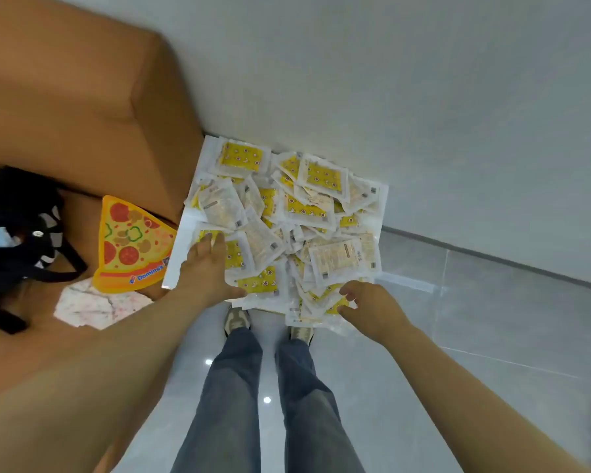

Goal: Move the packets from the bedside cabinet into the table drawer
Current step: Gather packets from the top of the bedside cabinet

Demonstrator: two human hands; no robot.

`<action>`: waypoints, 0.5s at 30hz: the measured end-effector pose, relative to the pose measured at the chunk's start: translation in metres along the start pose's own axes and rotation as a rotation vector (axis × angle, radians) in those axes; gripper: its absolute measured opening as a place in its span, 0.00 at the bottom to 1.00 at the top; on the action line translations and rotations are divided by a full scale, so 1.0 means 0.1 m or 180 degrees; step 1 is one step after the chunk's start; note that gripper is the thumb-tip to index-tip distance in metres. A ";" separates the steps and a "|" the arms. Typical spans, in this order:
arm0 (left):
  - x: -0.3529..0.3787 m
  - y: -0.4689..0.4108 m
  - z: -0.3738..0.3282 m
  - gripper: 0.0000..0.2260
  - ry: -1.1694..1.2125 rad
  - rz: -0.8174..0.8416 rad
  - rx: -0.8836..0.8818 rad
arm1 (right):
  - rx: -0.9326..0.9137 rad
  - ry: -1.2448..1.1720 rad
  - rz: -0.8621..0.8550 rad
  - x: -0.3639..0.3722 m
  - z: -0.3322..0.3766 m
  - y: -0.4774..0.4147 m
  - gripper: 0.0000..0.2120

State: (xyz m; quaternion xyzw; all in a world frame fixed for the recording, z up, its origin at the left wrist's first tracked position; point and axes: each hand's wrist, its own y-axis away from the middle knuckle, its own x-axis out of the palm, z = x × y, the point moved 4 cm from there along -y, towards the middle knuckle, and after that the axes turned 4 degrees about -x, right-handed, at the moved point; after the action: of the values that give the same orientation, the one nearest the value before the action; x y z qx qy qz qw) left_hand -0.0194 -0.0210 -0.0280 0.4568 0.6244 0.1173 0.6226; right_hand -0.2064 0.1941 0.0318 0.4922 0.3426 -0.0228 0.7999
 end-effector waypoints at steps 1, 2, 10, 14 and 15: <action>0.07 -0.07 -0.01 0.56 0.0037 0.0017 -0.0057 | 0.0040 -0.0058 -0.0001 0.04 -0.04 -0.06 0.17; 0.11 -0.13 -0.01 0.55 0.0144 -0.0028 -0.0101 | 0.0078 -0.0127 -0.0028 0.05 -0.07 -0.11 0.16; 0.27 -0.65 0.12 0.56 0.0259 -0.0529 -0.0416 | -0.0034 -0.0204 -0.0120 0.17 -0.15 -0.43 0.17; 0.27 -0.69 0.12 0.57 0.0149 -0.0612 -0.0412 | -0.0038 -0.0294 -0.0210 0.18 -0.16 -0.51 0.17; 0.26 -0.69 0.12 0.56 0.0227 -0.0657 -0.0414 | -0.0024 -0.0331 -0.0298 0.16 -0.17 -0.53 0.17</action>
State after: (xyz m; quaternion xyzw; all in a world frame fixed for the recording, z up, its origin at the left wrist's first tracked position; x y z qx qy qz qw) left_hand -0.0324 -0.0456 -0.0969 0.3444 0.6809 0.1090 0.6371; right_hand -0.2228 0.1852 -0.0230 0.4708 0.3234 -0.0844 0.8165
